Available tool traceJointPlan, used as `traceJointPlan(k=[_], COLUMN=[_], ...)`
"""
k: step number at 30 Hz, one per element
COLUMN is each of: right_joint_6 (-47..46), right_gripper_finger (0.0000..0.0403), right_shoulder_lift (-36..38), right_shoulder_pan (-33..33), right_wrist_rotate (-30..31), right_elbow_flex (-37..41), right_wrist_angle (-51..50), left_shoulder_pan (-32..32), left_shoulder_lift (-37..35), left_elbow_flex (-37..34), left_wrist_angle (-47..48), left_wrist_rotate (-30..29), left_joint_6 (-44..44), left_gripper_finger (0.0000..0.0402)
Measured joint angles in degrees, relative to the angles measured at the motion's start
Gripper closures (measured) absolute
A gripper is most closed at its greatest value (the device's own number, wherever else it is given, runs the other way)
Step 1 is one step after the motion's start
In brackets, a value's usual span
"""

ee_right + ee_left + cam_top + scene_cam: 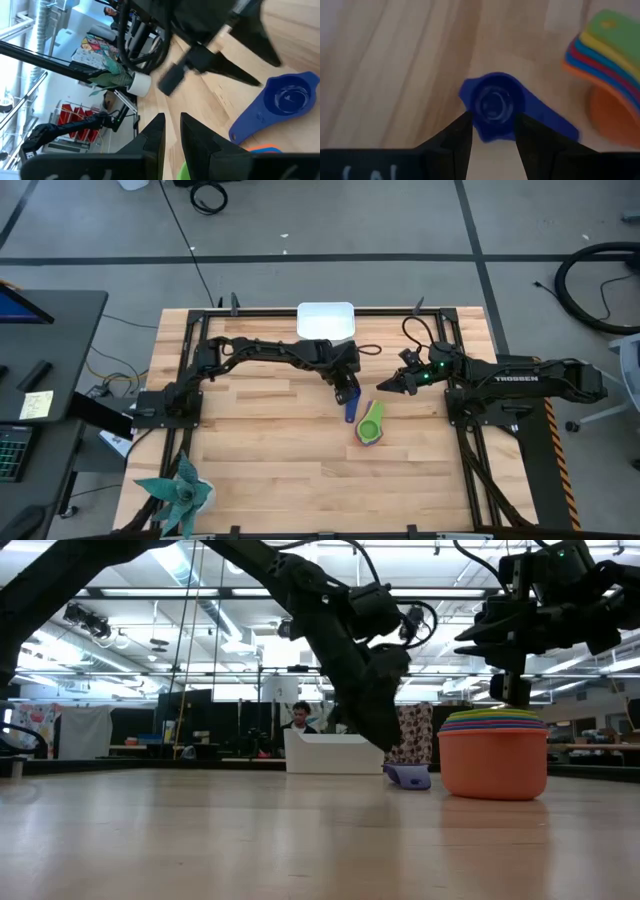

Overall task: Nest measuring cups in basket
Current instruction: Stack the dark blue measuring cup on top of the green measuring cup

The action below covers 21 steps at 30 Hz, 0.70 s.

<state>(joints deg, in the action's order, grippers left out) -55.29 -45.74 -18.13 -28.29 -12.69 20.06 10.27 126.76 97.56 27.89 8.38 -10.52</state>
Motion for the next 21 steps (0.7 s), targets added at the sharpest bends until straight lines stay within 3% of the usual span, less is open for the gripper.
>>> traceJointPlan(k=[7,21], right_joint_6=[0.0,0.0], right_gripper_finger=[0.034,0.034], right_shoulder_lift=[0.0,0.0], right_shoulder_pan=[0.0,0.0], right_wrist_rotate=[-0.11,-0.07], right_elbow_flex=[0.0,0.0], right_wrist_angle=[1.05,1.28], left_shoulder_pan=[-1.21,-1.12], left_shoulder_lift=[0.55,2.32], left_elbow_flex=[-0.08,-0.19], left_wrist_angle=[0.19,-1.97], left_wrist_rotate=[-7.54,-7.3], left_joint_6=[5.66,3.84], left_gripper_finger=[0.0253,0.0253])
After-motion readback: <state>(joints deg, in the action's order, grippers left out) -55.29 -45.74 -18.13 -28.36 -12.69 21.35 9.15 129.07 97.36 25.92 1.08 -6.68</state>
